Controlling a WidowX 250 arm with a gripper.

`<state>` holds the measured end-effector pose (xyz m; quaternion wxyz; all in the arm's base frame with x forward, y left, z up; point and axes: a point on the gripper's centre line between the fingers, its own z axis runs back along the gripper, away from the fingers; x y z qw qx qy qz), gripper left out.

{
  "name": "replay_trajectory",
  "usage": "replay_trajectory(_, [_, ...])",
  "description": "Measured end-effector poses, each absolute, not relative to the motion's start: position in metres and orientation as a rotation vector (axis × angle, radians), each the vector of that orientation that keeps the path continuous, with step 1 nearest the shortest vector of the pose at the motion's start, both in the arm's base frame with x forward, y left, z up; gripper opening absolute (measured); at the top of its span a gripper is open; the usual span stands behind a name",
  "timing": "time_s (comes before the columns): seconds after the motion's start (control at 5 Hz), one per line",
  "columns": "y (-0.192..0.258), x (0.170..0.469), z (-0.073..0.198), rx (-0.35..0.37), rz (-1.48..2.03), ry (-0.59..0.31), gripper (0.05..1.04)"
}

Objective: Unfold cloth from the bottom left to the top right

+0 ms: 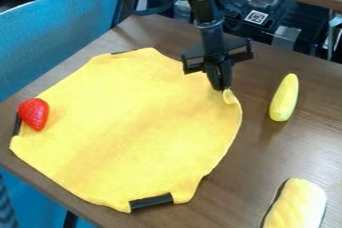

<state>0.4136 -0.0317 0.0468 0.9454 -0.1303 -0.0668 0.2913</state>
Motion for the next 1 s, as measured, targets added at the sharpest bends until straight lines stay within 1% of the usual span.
replay_trajectory(0.2, [-0.037, 0.413, 0.048, -0.283, 0.602, -0.12, 0.447])
replay_trajectory(0.4, [-0.038, 0.41, 0.05, -0.286, 0.657, -0.091, 0.753])
replay_trajectory(0.6, [-0.046, 0.416, 0.076, -0.353, 0.639, -0.113, 0.985])
replay_trajectory(0.8, [-0.045, 0.413, 0.099, -0.338, 0.427, -0.21, 1.0])
replay_trajectory(1.0, [-0.026, 0.369, 0.124, -0.268, 0.171, -0.194, 1.0])
